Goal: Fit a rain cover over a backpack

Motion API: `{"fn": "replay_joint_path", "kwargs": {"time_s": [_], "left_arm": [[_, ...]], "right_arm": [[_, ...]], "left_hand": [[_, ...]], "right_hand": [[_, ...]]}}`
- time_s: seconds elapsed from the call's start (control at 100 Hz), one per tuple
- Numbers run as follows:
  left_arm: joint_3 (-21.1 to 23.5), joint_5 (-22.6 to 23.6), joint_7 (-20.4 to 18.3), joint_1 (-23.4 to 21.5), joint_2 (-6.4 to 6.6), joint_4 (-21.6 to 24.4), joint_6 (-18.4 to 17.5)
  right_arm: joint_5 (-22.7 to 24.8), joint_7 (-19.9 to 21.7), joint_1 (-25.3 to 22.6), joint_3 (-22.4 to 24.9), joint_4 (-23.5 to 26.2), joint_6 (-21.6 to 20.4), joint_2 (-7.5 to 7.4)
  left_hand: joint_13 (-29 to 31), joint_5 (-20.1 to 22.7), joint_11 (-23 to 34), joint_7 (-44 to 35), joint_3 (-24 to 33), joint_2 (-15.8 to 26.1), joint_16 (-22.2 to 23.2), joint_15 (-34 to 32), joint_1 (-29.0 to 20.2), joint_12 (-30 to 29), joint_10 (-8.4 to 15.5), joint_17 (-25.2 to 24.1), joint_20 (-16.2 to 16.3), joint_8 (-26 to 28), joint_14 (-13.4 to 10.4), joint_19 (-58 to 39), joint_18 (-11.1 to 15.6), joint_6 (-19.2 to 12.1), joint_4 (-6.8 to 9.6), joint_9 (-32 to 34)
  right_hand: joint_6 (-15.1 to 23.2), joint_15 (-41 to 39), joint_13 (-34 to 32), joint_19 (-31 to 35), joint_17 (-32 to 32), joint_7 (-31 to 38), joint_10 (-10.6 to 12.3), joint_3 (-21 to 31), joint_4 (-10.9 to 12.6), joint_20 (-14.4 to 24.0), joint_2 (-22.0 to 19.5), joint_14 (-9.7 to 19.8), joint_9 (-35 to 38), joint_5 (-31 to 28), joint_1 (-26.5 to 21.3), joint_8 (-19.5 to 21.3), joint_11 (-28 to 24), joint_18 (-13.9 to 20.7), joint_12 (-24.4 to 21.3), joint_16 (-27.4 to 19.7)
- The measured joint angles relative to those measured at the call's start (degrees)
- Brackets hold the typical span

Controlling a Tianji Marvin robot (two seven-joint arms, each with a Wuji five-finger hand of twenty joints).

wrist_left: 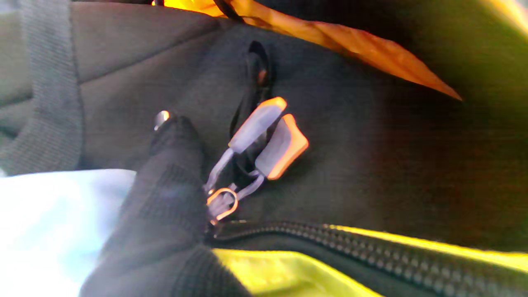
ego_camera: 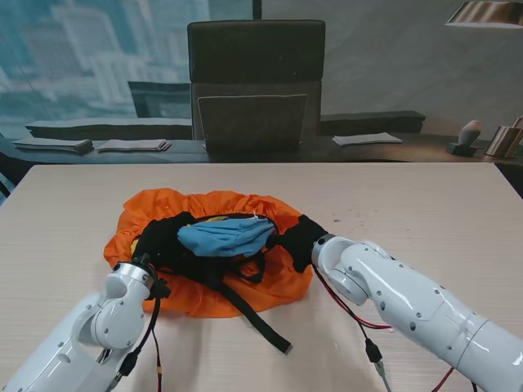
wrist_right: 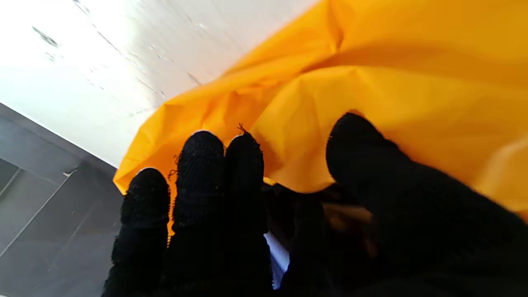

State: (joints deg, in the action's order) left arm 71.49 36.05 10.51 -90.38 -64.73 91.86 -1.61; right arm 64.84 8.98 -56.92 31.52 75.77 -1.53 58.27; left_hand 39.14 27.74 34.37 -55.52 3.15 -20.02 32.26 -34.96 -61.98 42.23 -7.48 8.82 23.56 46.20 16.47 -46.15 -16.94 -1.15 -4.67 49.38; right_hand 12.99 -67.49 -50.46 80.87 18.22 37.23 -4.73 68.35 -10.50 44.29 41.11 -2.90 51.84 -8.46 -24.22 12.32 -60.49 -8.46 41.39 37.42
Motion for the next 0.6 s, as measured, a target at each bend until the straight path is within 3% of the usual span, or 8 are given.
{"fn": "replay_joint_path", "kwargs": {"time_s": [0.1,0.34,0.6], "left_arm": [[0.00,-0.14,0.03,-0.02,0.00,0.00,-0.47],[0.12,-0.89,0.68,-0.10,-0.07,-0.01,-1.19],[0.08,-1.27,0.56,-0.11,-0.08,-0.04,-1.63]], "right_arm": [[-1.03,3.21,1.87,-1.89,0.20,1.59,0.18],[-1.92,1.60,3.21,-4.53,-0.22,5.81,0.69],[-6.09,1.16,6.97,-11.95,-2.84,10.35,1.87]], "left_hand": [[0.00,0.00,0.22,0.00,0.00,0.01,0.00,-0.01,0.00,0.00,0.00,0.00,0.01,0.01,0.00,0.00,0.55,0.32,0.00,0.00],[0.00,0.00,0.79,0.00,0.00,0.61,0.00,-0.05,-0.01,0.02,-0.63,0.00,0.03,0.11,0.00,0.00,0.63,1.17,0.03,0.01],[0.00,0.00,0.93,0.00,0.00,0.63,0.00,-0.09,-0.52,0.02,-1.25,0.00,0.05,0.16,0.00,-0.01,0.66,1.27,0.03,0.01]], "right_hand": [[0.21,-0.62,0.00,0.00,0.26,0.00,0.32,-0.54,0.00,0.00,-0.76,0.24,0.02,0.00,0.06,-0.11,-0.64,0.30,0.00,0.02],[-2.84,-1.87,-1.59,0.40,1.94,0.52,0.43,-1.80,0.00,0.00,-3.70,0.14,0.74,0.58,0.39,-1.58,-1.24,0.30,0.00,0.02],[-2.08,-2.06,-4.44,1.45,4.39,-0.92,0.53,-1.80,0.00,-0.08,-3.61,-0.16,3.66,0.58,0.45,-3.02,-1.31,0.30,-0.53,0.03]]}}
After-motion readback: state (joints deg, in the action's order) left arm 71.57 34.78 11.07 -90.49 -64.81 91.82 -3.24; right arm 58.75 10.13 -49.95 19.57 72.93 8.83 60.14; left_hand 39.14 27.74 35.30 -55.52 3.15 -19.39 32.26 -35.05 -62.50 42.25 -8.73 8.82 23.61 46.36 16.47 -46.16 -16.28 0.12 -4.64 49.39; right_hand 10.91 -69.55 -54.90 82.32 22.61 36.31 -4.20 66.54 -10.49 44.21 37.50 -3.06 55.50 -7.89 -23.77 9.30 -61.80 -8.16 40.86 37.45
